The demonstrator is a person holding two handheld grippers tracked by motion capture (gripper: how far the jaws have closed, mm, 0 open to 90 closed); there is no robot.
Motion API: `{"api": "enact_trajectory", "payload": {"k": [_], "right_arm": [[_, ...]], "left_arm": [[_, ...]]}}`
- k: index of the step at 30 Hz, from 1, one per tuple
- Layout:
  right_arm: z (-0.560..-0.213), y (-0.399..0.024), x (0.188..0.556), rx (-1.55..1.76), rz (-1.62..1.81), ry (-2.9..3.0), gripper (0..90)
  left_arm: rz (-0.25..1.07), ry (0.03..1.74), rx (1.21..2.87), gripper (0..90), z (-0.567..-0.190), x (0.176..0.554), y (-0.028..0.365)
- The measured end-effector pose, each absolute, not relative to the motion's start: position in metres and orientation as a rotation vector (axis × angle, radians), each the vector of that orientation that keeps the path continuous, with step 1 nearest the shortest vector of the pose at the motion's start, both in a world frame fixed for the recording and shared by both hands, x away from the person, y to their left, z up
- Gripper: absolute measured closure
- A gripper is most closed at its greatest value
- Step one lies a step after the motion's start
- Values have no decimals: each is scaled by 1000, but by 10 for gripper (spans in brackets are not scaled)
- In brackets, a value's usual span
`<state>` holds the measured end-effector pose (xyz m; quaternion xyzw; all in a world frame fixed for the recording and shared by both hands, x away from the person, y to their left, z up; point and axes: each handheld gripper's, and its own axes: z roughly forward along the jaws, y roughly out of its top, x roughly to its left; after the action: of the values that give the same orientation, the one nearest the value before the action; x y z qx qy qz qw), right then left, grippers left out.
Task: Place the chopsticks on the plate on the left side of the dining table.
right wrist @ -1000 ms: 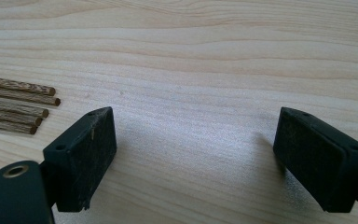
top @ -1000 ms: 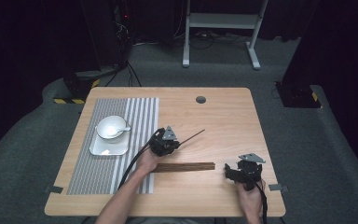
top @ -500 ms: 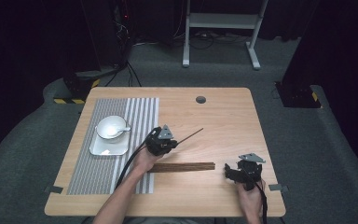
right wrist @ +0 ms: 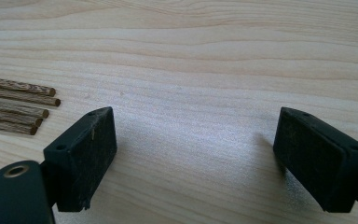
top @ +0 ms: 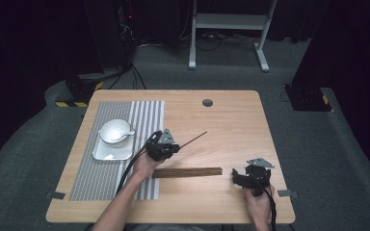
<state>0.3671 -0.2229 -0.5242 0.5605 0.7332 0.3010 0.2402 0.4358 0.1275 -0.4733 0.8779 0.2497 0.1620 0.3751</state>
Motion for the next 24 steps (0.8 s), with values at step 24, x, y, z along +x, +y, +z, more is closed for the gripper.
{"api": "enact_trajectory", "payload": {"k": [24], "right_arm": [[-524, -223, 367, 1535, 824, 2006, 129]], "left_arm": [[469, 658, 2240, 848, -464, 422, 154]]}}
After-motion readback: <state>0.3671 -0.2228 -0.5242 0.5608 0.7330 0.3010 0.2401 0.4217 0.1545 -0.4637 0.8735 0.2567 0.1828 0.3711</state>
